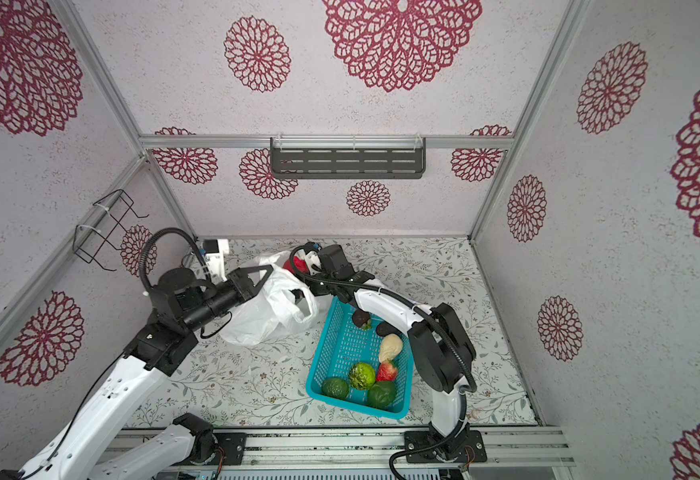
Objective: Place the fruits into the plastic bag
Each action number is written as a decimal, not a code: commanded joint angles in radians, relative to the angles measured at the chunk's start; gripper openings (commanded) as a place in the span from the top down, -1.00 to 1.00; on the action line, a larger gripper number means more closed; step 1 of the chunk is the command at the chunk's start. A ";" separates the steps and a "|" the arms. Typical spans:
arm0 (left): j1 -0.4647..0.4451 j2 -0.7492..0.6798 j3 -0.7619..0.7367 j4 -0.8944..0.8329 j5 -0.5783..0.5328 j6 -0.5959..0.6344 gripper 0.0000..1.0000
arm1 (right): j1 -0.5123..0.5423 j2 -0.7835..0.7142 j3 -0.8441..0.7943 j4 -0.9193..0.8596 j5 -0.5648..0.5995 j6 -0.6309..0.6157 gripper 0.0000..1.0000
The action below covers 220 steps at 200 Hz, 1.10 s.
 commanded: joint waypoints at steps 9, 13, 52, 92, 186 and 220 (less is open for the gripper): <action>-0.008 0.068 0.077 -0.024 0.110 0.038 1.00 | -0.010 -0.074 0.072 0.084 -0.061 -0.035 0.03; -0.013 0.077 0.079 -0.013 0.114 0.033 1.00 | -0.012 -0.084 0.069 0.085 -0.061 -0.036 0.03; -0.086 0.148 0.089 0.106 0.143 0.020 1.00 | -0.040 -0.218 -0.009 0.086 -0.022 -0.073 0.00; -0.152 0.230 0.130 0.258 0.199 0.030 1.00 | -0.087 -0.386 -0.086 0.020 0.140 -0.144 0.00; -0.182 0.241 0.174 0.426 0.240 0.001 1.00 | -0.139 -0.541 -0.160 -0.030 0.176 -0.204 -0.02; -0.181 0.229 0.159 0.385 0.234 -0.009 1.00 | -0.140 -0.538 -0.172 -0.040 0.167 -0.205 -0.02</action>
